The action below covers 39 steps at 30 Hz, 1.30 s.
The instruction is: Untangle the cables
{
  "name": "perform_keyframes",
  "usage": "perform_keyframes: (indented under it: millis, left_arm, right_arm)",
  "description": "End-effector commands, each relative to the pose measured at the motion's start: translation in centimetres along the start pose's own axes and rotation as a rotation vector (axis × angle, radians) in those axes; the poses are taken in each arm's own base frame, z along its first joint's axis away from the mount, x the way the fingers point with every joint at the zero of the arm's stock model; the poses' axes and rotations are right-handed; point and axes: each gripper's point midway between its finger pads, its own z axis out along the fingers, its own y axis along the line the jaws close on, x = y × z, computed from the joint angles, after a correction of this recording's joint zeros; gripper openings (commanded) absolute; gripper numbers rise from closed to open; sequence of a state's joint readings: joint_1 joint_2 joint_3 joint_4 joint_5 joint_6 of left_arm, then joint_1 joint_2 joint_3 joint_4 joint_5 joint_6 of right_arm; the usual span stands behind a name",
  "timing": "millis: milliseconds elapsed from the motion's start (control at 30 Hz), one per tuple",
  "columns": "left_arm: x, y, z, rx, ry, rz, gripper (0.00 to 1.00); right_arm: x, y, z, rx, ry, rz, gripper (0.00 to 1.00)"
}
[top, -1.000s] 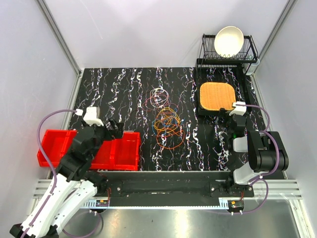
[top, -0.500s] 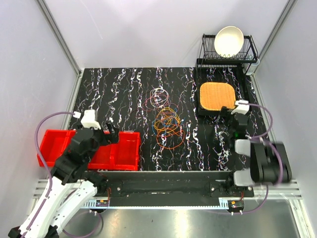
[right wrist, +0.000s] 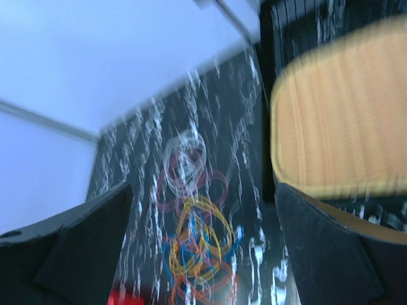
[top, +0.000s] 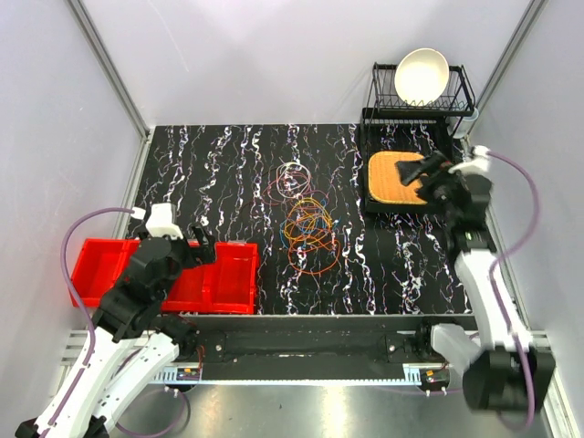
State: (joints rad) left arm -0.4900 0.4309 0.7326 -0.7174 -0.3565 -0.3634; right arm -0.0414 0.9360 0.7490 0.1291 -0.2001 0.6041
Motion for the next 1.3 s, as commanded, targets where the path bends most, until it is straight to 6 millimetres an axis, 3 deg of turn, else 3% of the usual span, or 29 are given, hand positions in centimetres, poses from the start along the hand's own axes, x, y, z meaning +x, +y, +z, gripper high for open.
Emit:
perform_keyframes:
  millis: [0,67,100,133,300,333,467,500,733,967,1267]
  left_arm:
    - [-0.8,0.1,-0.3,0.000,-0.036,-0.009,0.99]
    - [-0.7,0.0,-0.3,0.004,-0.033,-0.007,0.99]
    - [-0.7,0.0,-0.2,0.002,-0.032,-0.005,0.99]
    - [-0.7,0.0,-0.2,0.000,-0.031,-0.006,0.99]
    - [-0.6,0.1,0.0,-0.008,-0.023,-0.002,0.99]
    - [-0.5,0.1,0.0,-0.008,-0.020,0.001,0.99]
    - [-0.5,0.1,0.2,-0.011,-0.015,0.003,0.99]
    - [-0.4,0.1,0.2,-0.013,-0.010,0.007,0.99]
    - [-0.4,0.3,0.2,-0.024,-0.014,0.004,0.99]
    - [-0.4,0.4,0.3,-0.029,-0.011,0.006,0.99]
    - [-0.4,0.4,0.3,-0.031,-0.010,0.007,0.99]
  right_arm:
    - [9.6,-2.4,1.2,0.063,0.454,0.165,1.00]
    - [10.7,-2.1,1.6,0.056,0.527,0.146,1.00]
    - [11.6,-2.8,2.0,0.069,0.562,0.120,0.98]
    - [13.4,-1.6,1.8,0.038,0.622,0.094,0.97]
    - [16.7,0.1,3.4,0.003,0.722,0.001,0.93]
    - [17.3,1.5,3.8,-0.026,0.736,-0.021,0.92]
    - [19.5,2.3,5.8,-0.049,0.791,-0.059,0.86]
    - [20.6,1.7,6.4,-0.039,0.820,-0.064,0.84]
    - [22.6,2.7,9.0,-0.087,0.881,-0.097,0.78]
    - [25.6,3.0,9.8,-0.088,0.948,-0.147,0.74]
    - [27.7,2.4,10.4,-0.079,0.995,-0.174,0.56]
